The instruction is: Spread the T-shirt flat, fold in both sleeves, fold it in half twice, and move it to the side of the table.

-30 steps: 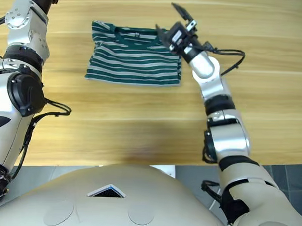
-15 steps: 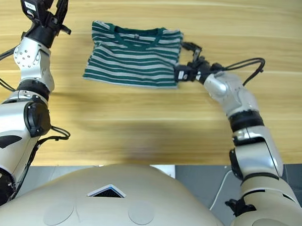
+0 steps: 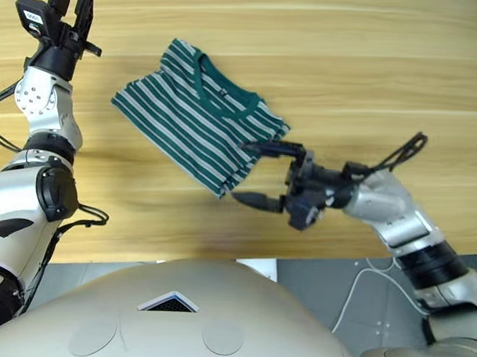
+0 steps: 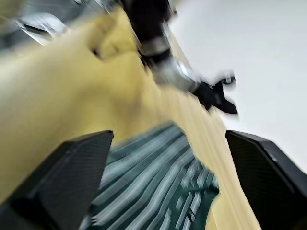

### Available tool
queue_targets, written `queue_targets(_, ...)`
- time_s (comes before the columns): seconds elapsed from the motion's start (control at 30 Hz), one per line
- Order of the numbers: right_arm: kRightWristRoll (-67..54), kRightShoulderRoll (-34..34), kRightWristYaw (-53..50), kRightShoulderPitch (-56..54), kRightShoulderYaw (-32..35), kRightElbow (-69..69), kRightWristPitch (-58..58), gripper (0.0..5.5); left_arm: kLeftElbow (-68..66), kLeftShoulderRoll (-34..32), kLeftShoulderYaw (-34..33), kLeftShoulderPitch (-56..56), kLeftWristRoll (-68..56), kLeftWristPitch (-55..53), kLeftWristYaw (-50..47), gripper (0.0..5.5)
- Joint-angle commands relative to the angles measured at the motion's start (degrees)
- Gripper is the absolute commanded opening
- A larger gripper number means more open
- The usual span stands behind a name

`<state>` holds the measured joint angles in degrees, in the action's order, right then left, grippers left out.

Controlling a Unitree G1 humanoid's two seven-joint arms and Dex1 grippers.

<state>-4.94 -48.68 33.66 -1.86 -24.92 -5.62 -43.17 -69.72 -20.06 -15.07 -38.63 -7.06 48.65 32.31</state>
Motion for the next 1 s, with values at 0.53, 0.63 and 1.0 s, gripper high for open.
queue_targets(0.53,36.54,44.68,-36.96,-46.83,-2.8,61.71,20.09,4.32,9.4,-7.11,26.28,12.37,27.32,6.55,1.78,1.66)
queue_targets(0.63,37.56,47.99,-38.25,-50.94,-3.54,71.32,20.69,4.32,8.24,-9.43,30.47,11.02,36.14,1.46,-8.09,1.66)
queue_targets(1.0,33.66,48.42,-37.35,-55.96,4.07,84.02,30.84,4.32,7.87,-8.08,41.21,12.86,42.37,-0.63,-14.93,1.66)
